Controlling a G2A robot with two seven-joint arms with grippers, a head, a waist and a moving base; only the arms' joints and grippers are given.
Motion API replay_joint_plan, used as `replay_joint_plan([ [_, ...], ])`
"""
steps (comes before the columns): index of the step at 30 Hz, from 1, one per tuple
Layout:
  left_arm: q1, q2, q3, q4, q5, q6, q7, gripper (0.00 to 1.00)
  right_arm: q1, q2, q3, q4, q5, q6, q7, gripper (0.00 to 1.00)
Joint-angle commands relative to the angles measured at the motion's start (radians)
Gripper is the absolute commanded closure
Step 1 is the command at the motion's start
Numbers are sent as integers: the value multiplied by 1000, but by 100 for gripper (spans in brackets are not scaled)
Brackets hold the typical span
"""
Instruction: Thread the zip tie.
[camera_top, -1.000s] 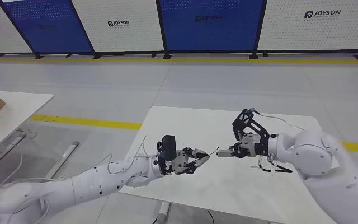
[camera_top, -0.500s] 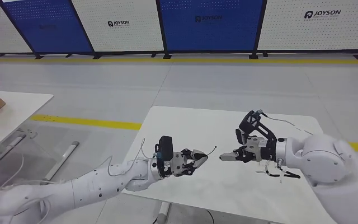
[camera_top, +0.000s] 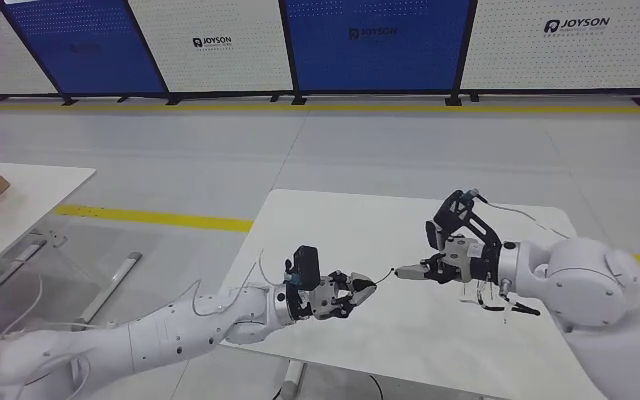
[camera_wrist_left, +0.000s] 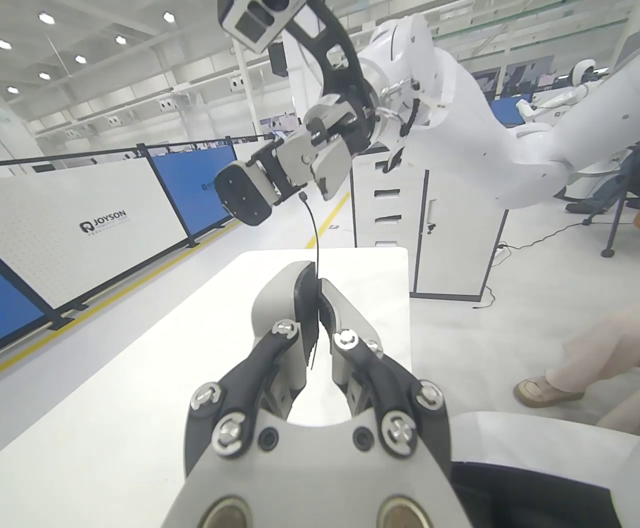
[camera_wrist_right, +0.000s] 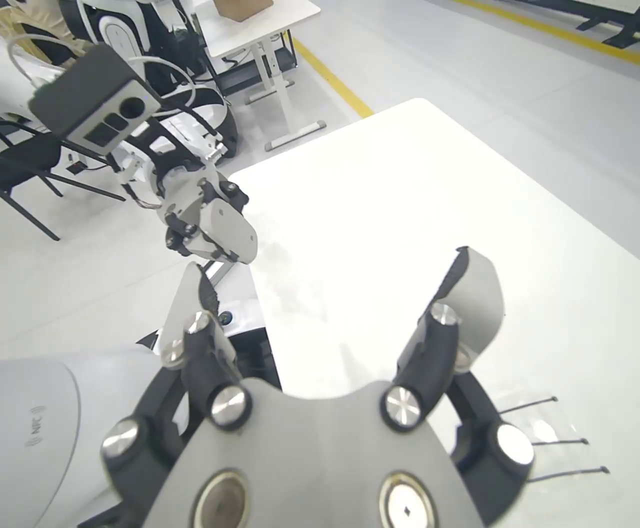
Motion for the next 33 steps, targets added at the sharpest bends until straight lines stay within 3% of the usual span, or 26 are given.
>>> replay_joint_plan([
  [1,0,3,0,-14,-25,0,-6,100,10,3,-14,-13,34,0,15,0],
  [5,0,6,0,-56,-102,0,13,100,54,8,-51,-10,107,0,59,0],
  [15,-3,7,0,-58,-110,0,19,100,59,10,-57,2,96,1,42,0],
  [22,20,-7,-16,-69,-163,0,-15,100,47,12,-41,-34,74,0,6,0],
  [23,23,-8,-17,-70,-164,0,-18,100,44,13,-37,-37,74,0,7,45],
  [24,24,-9,-17,-71,-164,0,-20,100,43,14,-34,-39,74,0,9,53],
  [27,28,-10,-20,-72,-165,0,-24,100,43,16,-34,-45,87,0,25,66],
  [33,35,-15,-25,-70,-158,0,-37,100,53,16,-39,-42,107,0,41,64],
])
